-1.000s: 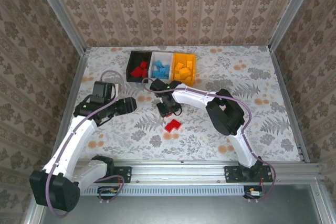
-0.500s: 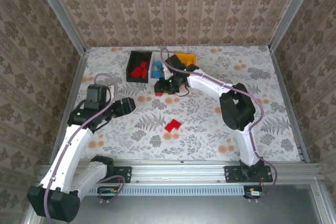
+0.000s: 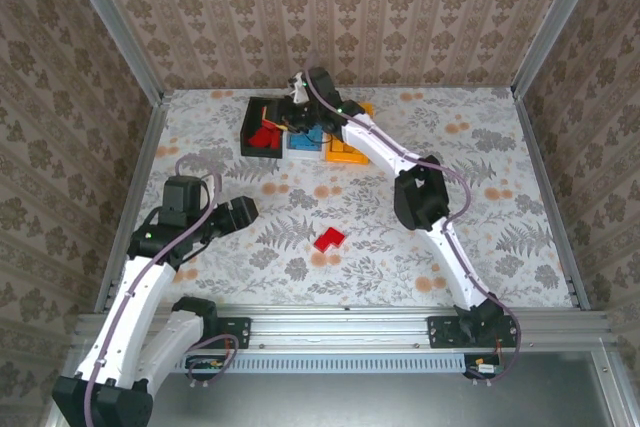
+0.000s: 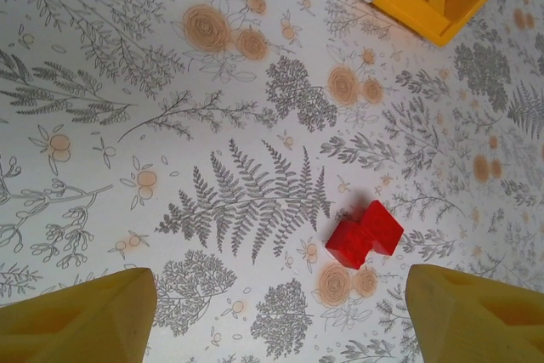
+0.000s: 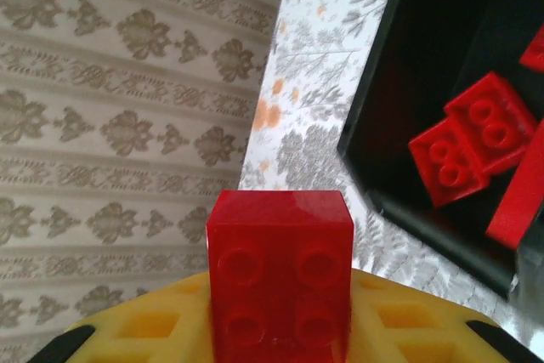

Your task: Sort the legos into containers by color

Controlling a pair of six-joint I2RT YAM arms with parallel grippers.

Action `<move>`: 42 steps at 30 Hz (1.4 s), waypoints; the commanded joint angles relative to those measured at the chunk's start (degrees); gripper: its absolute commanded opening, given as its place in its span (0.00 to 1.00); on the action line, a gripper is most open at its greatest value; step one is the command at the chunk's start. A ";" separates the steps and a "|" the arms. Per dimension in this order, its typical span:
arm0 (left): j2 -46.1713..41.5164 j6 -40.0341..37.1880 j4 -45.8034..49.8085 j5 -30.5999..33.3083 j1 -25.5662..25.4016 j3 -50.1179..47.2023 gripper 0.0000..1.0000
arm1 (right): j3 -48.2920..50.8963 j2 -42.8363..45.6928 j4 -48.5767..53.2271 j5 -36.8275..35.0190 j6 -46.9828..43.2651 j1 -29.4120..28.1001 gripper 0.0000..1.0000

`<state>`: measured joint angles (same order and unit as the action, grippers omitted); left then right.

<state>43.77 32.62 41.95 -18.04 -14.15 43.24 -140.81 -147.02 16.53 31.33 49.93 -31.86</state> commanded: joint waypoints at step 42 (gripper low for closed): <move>-4.04 2.39 -3.58 -4.06 0.48 -7.30 0.80 | 50.63 46.99 42.68 -24.19 -36.85 -5.98 0.73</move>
<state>39.79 33.08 41.19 -20.27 -13.74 37.26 -98.48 -103.44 55.13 13.15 16.56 -35.73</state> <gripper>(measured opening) 0.800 0.723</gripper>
